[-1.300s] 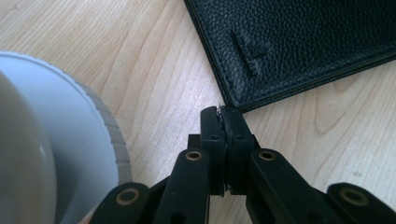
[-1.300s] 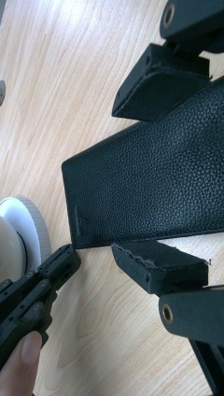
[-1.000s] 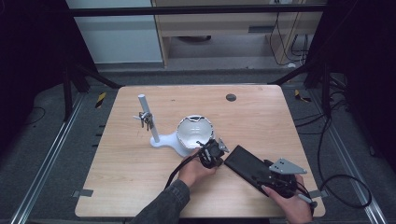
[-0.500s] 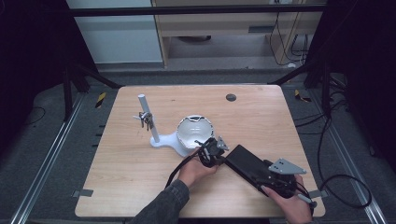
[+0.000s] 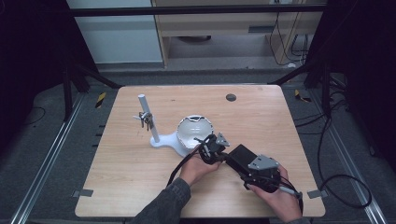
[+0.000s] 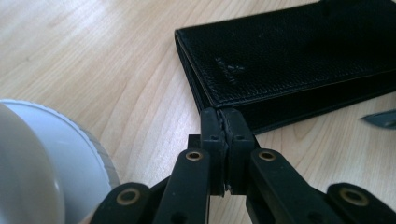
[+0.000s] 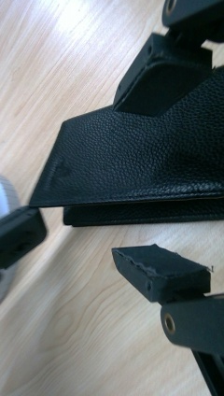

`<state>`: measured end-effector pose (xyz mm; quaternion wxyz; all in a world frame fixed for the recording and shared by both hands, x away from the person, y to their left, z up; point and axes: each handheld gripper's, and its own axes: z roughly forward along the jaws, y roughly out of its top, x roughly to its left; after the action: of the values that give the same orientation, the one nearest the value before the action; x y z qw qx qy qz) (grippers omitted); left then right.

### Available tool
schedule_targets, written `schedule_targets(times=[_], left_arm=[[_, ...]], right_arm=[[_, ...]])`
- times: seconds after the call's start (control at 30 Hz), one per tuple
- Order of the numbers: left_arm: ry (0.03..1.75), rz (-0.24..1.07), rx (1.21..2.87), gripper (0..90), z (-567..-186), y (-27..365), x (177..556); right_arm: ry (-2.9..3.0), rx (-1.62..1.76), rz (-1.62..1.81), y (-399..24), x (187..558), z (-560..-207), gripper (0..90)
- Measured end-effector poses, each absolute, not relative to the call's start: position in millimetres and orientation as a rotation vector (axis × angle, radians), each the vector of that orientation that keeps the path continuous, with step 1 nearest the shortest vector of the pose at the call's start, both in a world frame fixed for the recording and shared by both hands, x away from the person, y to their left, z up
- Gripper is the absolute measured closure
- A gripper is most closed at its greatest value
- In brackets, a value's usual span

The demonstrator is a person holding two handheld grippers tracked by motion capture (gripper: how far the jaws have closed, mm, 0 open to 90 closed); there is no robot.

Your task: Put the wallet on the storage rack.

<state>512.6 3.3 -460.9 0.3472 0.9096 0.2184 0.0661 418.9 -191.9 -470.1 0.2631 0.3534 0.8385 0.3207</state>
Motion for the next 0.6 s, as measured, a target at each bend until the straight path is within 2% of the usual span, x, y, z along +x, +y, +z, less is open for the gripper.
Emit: schedule_targets(times=[0.13, 0.27, 0.37, 0.5, 0.6], left_arm=[[0.555, 0.174, 2.355, 88.1, -455.1, 0.3, 513.4], [0.551, 0.176, 2.35, 88.2, -451.6, -1.9, 513.9], [0.557, 0.167, 2.342, 88.1, -449.4, -2.2, 515.5], [0.562, 0.161, 2.334, 88.2, -446.2, -2.9, 516.1], [0.564, 0.169, 2.327, 88.2, -443.7, -1.6, 515.2]], right_arm=[[2.3, 0.946, 0.782, -185.5, 424.0, -473.4, 26.6], [2.309, 0.965, 0.712, -183.5, 428.5, -475.1, 32.7], [2.306, 0.972, 0.678, -183.5, 431.3, -472.0, 41.3], [2.299, 0.958, 0.591, -182.2, 434.0, -465.9, 60.5], [2.282, 0.925, 0.558, -182.0, 434.5, -461.0, 71.1]])
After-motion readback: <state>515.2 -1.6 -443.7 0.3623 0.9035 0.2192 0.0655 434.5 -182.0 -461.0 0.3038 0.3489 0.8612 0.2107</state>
